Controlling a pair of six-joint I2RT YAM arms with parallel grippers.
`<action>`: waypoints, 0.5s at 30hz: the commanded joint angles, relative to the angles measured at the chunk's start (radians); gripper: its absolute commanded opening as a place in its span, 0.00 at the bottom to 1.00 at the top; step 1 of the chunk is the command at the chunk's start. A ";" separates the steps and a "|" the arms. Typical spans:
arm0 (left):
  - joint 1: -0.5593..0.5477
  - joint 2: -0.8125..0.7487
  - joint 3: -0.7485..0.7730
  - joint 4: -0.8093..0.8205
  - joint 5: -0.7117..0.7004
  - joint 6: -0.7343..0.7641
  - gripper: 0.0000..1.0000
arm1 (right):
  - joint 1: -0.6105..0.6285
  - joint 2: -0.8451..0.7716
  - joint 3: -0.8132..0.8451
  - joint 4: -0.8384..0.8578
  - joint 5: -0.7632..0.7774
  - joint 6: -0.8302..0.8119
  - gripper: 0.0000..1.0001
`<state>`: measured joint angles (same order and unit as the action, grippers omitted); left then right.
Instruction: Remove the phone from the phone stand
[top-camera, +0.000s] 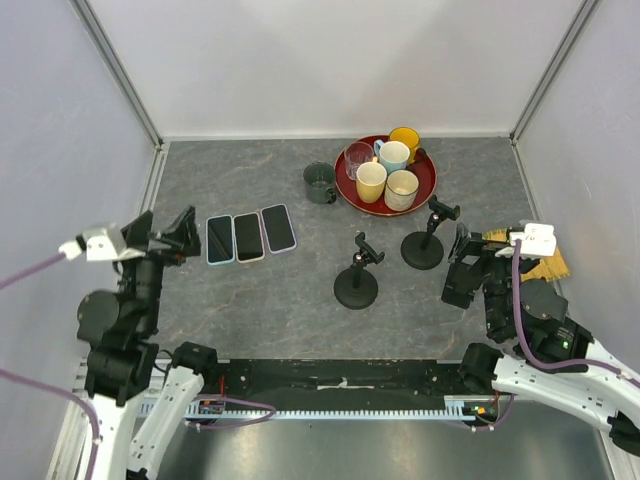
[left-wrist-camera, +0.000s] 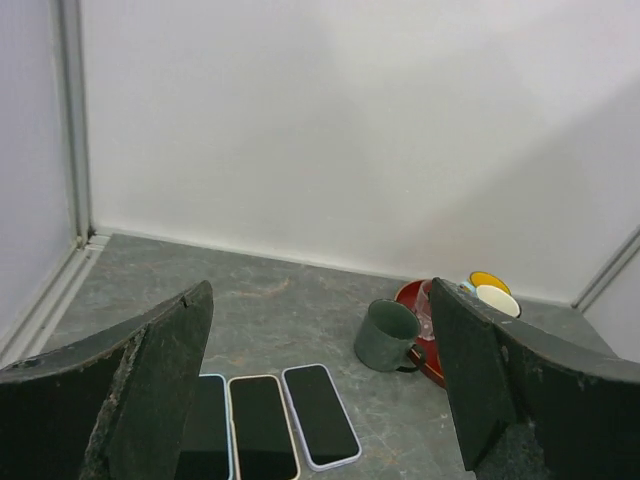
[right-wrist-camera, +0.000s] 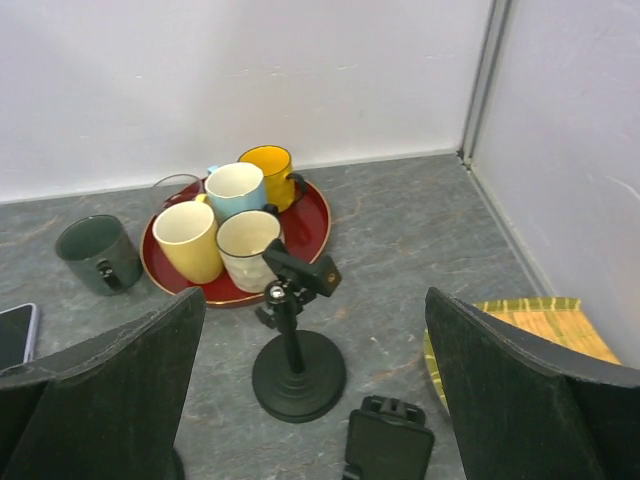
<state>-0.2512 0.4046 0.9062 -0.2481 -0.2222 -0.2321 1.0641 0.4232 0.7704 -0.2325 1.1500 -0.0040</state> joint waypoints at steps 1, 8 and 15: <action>-0.002 -0.159 -0.148 0.052 -0.074 0.091 0.95 | 0.004 -0.029 0.030 0.035 0.089 -0.093 0.98; 0.000 -0.484 -0.351 0.207 -0.124 0.116 0.98 | 0.002 -0.191 -0.097 0.211 0.126 -0.166 0.98; 0.001 -0.480 -0.378 0.213 -0.132 0.105 1.00 | 0.002 -0.296 -0.203 0.324 0.131 -0.172 0.98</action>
<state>-0.2523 0.0082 0.5537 -0.1108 -0.3393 -0.1547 1.0637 0.1535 0.6128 -0.0151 1.2633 -0.1448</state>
